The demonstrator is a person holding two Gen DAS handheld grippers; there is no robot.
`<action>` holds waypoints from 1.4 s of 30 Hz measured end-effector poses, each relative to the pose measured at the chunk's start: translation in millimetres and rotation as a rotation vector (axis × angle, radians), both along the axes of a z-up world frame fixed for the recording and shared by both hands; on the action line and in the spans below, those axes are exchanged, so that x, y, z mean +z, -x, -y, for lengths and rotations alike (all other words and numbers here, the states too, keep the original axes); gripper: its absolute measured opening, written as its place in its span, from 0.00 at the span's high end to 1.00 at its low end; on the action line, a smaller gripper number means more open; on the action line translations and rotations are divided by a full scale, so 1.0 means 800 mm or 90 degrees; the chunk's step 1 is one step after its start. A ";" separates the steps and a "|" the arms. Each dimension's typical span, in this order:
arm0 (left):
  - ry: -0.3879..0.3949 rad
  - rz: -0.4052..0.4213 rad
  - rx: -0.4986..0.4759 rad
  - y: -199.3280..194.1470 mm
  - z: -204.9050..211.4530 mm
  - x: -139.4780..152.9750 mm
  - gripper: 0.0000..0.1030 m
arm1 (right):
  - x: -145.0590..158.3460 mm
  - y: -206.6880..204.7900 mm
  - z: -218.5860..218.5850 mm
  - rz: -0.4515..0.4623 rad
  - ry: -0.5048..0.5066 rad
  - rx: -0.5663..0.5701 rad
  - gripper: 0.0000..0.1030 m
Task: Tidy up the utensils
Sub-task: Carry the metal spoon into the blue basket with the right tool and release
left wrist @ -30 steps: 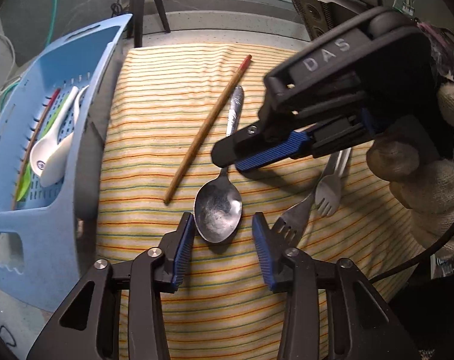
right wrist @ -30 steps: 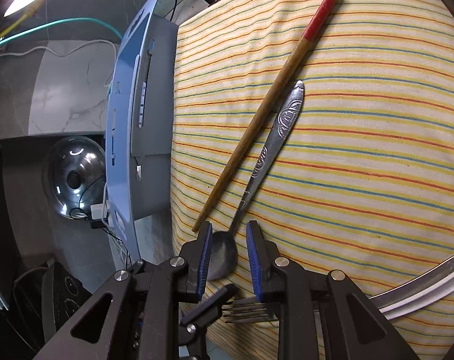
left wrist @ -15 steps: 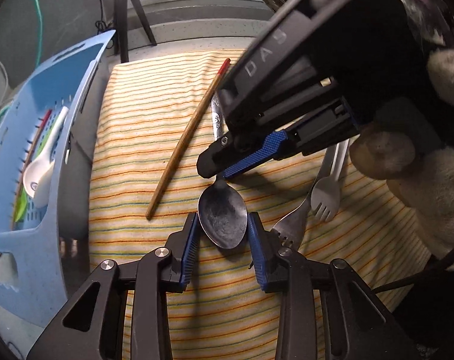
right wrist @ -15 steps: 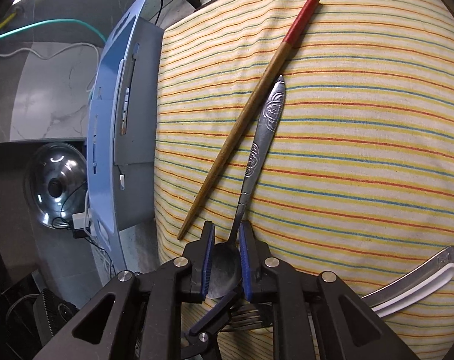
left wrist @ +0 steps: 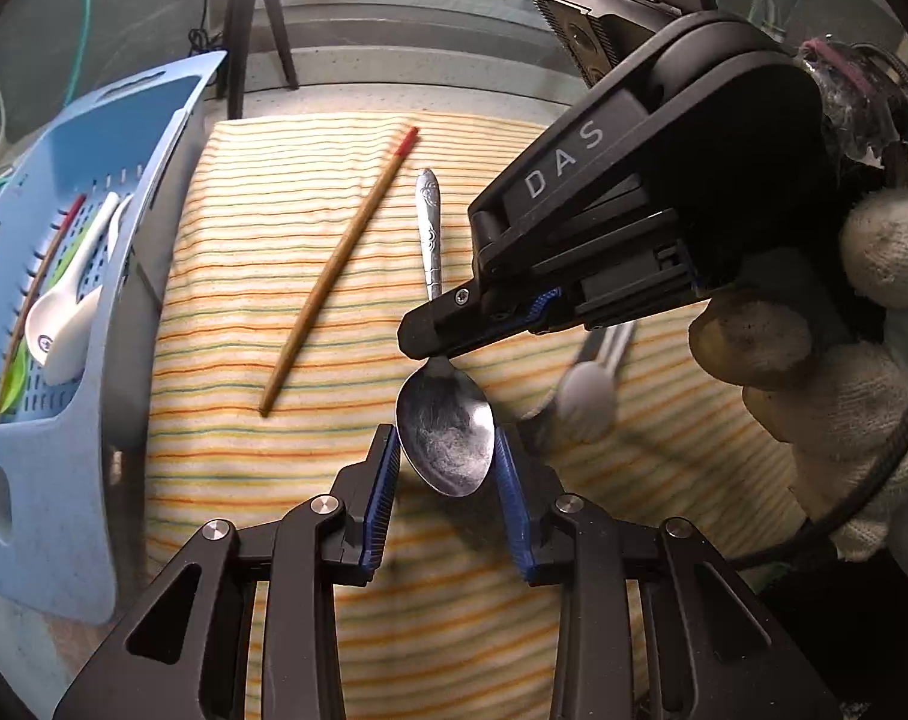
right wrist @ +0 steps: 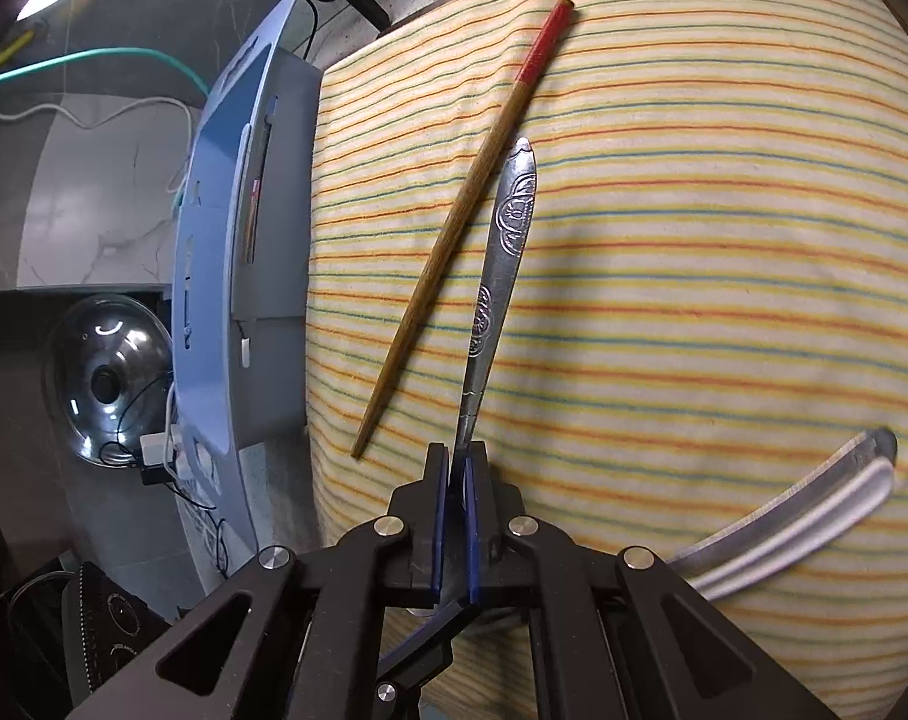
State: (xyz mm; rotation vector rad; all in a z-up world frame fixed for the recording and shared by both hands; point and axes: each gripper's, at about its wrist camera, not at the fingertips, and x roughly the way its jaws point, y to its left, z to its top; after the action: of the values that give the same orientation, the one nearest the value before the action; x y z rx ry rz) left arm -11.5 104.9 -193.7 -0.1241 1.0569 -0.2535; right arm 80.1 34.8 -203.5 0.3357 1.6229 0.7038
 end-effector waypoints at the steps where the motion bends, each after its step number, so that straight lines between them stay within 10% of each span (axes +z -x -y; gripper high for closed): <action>1: 0.002 0.001 -0.005 0.003 -0.001 0.001 0.70 | 0.003 0.003 0.004 0.001 -0.001 -0.004 0.95; 20: -0.041 0.087 0.050 0.006 -0.084 0.072 0.70 | 0.101 -0.011 -0.101 0.114 -0.082 0.048 0.96; 42: -0.040 0.040 0.126 -0.047 -0.191 0.034 0.71 | 0.063 -0.048 -0.224 0.115 -0.057 0.089 0.95</action>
State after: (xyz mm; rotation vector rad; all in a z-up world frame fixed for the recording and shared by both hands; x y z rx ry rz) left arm 26.4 257.6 -166.6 -0.1631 0.9816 -0.0447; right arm 118.1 214.0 -153.2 0.2172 1.4558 0.8900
